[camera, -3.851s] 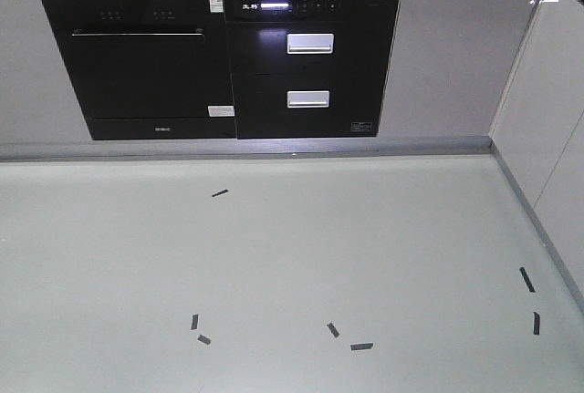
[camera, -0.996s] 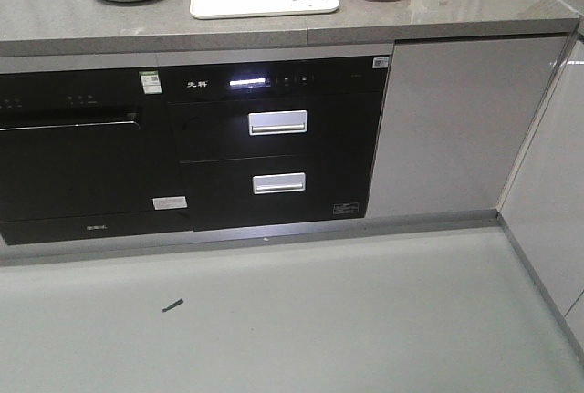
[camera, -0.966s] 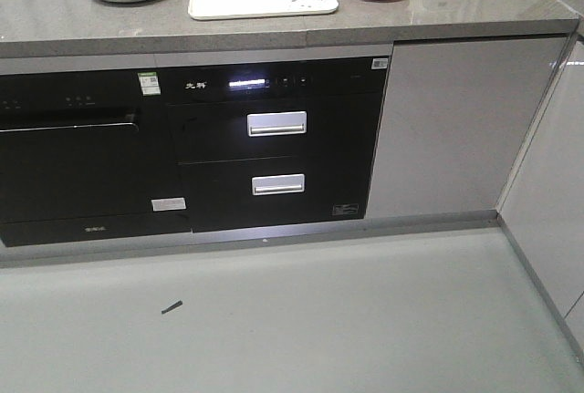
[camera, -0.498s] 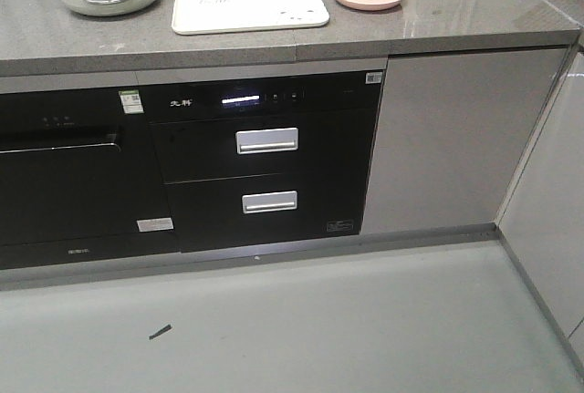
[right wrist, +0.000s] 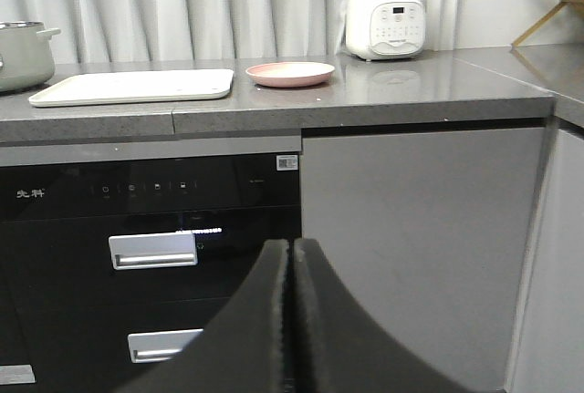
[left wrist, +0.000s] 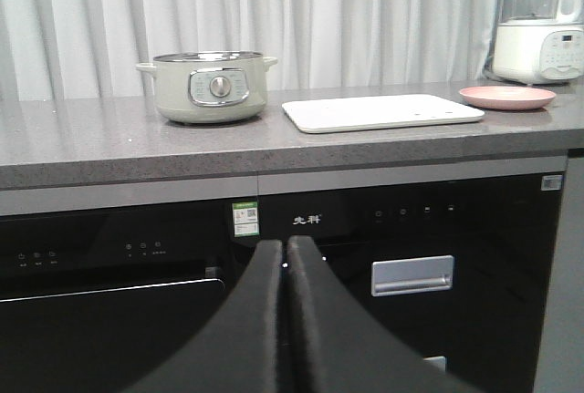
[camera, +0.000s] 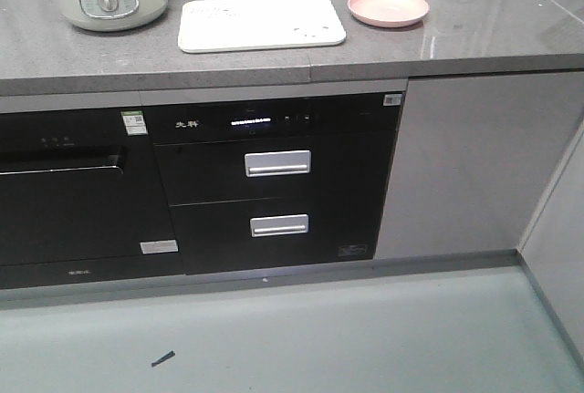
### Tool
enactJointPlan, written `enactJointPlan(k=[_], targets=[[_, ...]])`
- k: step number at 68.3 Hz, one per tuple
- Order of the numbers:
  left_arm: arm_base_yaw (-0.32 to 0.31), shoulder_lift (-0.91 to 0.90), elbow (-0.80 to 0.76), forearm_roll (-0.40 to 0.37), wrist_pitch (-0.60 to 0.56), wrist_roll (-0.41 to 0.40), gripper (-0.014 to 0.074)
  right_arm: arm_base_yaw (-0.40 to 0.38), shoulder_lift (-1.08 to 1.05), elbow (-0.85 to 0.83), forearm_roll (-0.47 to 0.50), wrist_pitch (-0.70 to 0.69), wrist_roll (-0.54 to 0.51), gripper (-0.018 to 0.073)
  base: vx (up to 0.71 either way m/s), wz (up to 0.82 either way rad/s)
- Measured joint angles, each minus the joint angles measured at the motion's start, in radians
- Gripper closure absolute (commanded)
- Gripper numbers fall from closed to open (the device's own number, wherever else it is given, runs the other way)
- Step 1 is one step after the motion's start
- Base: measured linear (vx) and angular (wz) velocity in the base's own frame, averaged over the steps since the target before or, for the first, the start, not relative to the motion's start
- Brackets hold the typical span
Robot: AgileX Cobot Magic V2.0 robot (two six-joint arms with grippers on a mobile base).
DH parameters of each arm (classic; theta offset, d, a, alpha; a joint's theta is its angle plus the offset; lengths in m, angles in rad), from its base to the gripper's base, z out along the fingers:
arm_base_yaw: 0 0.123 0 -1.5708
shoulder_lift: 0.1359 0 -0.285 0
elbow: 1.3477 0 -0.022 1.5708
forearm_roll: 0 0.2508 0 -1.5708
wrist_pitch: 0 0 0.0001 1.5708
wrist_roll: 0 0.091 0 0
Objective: Transfer vegetables to tray and serve
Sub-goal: 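Drive the base forward toward the counter with the pot and tray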
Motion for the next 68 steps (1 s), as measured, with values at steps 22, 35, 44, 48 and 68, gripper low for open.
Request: enactJointPlan(k=[22,35,44,48,68], targets=[[0.0,0.0,0.0,0.0,0.0,0.0,0.0603,0.0,0.0,0.0,0.0,0.0,0.0,0.0565,0.16,0.14],[0.0,0.0,0.0,0.0,0.0,0.0,0.0603,0.0,0.0,0.0,0.0,0.0,0.0,0.0565,0.16,0.08],[0.0,0.0,0.0,0.0,0.0,0.0,0.0603,0.0,0.0,0.0,0.0,0.0,0.0,0.0565,0.17,0.04],[0.0,0.0,0.0,0.0,0.0,0.0,0.0603,0.0,0.0,0.0,0.0,0.0,0.0,0.0565,0.17,0.01],[0.0,0.0,0.0,0.0,0.0,0.0,0.0603,0.0,0.0,0.0,0.0,0.0,0.0,0.0565,0.18,-0.01]])
